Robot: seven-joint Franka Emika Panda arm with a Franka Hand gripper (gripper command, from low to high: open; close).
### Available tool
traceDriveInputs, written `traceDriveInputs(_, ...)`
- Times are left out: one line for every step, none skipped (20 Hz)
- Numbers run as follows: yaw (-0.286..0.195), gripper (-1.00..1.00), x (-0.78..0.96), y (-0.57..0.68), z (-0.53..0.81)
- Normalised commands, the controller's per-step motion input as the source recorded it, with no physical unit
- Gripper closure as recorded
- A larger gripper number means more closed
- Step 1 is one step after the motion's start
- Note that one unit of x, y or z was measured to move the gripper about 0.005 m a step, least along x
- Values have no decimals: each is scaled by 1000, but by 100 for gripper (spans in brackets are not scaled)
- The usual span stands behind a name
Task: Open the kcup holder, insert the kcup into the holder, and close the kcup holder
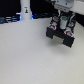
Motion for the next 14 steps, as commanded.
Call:
traceDriveInputs(-18, 100, -417, 0, 111)
traceDriveInputs(-18, 100, -389, 0, 86)
traceDriveInputs(-16, 100, -343, 0, 34)
traceDriveInputs(-3, 100, -223, 0, 0)
traceDriveInputs(0, 100, -103, 0, 0)
traceDriveInputs(4, 100, -1, -29, -256)
traceDriveInputs(5, 100, -4, -20, -269)
traceDriveInputs(2, 100, -3, -30, -237)
traceDriveInputs(8, 100, 4, -33, -254)
traceDriveInputs(12, 100, -9, -39, -268)
traceDriveInputs(0, 100, -48, -72, -258)
traceDriveInputs(5, 100, -2, -104, -278)
traceDriveInputs(10, 100, 2, -108, -263)
traceDriveInputs(3, 100, -6, -44, -195)
